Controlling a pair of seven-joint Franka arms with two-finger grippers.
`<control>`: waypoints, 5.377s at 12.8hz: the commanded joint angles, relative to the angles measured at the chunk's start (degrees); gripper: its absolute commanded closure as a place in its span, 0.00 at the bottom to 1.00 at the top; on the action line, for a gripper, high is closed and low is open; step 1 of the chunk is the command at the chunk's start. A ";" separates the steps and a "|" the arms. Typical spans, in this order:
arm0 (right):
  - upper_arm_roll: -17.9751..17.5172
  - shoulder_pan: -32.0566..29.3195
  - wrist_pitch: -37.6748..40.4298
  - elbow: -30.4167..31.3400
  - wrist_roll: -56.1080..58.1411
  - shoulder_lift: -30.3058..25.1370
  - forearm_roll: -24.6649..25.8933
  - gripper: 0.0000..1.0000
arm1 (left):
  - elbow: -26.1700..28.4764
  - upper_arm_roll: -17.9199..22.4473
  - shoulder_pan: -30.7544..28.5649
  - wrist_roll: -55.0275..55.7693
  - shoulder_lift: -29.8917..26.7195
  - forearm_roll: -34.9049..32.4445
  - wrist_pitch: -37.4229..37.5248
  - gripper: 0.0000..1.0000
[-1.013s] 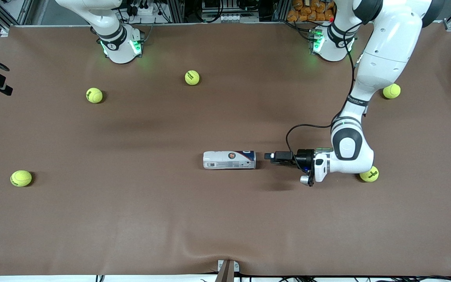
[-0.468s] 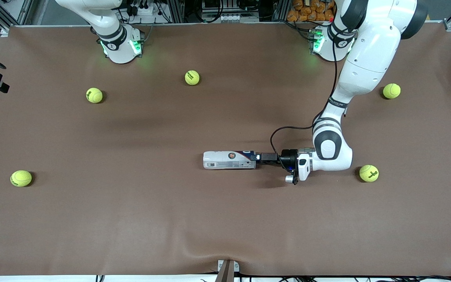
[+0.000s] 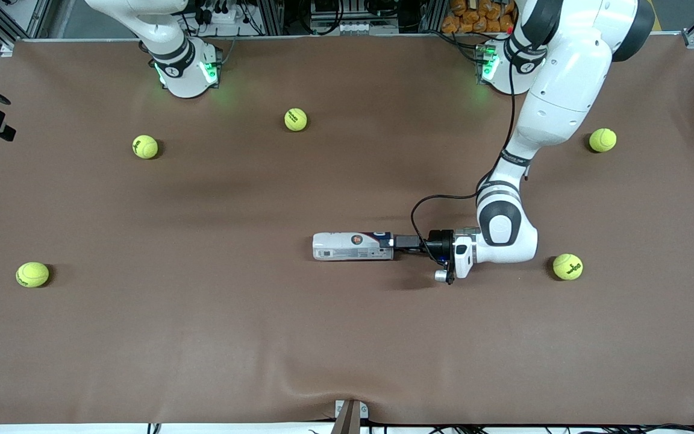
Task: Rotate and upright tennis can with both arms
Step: 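Move the left gripper toward the can's metal lid end, then close the left gripper on the can's lid end, then lift and rotate the can upright with the left gripper, then lower the upright can onto the table with the left gripper, then open the left gripper and lift it off the can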
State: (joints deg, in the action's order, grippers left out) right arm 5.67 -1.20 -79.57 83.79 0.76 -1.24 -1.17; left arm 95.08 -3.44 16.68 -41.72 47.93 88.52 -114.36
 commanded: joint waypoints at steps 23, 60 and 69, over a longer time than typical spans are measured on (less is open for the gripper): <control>0.13 1.73 2.40 -0.64 -0.67 0.45 1.08 0.00 | -15.69 -0.51 13.10 66.69 -13.57 -48.71 -3.32 1.00; 0.04 2.43 2.32 -0.56 -0.76 1.06 0.90 0.00 | -21.87 8.54 26.23 96.62 -22.26 -86.59 10.47 0.00; 0.04 2.34 2.32 -0.64 -0.76 1.06 1.26 0.00 | -21.60 7.41 8.23 75.84 -27.27 -86.67 16.80 0.00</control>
State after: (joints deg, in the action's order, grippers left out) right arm 5.78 0.89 -77.49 83.83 0.69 -0.51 -0.84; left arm 72.53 5.75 30.03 36.59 22.82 1.52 -98.47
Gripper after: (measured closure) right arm 0.000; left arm 0.000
